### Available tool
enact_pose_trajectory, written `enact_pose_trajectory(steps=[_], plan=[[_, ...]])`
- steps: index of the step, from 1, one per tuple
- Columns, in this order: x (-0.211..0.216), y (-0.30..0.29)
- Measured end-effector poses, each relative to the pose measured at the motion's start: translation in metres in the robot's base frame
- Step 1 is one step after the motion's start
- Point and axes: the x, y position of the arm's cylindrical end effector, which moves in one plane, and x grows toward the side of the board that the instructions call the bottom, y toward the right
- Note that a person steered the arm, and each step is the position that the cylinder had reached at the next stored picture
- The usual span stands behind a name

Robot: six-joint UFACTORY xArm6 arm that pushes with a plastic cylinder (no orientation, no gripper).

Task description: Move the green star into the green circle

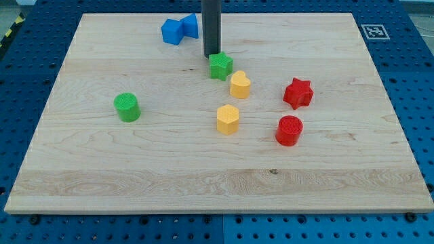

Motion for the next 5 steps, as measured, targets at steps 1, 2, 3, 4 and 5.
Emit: enact_pose_trajectory(steps=[1, 2, 3, 4, 5], plan=[[-0.001, 0.01], [-0.002, 0.02], [-0.001, 0.026], [0.003, 0.026], [0.007, 0.026]])
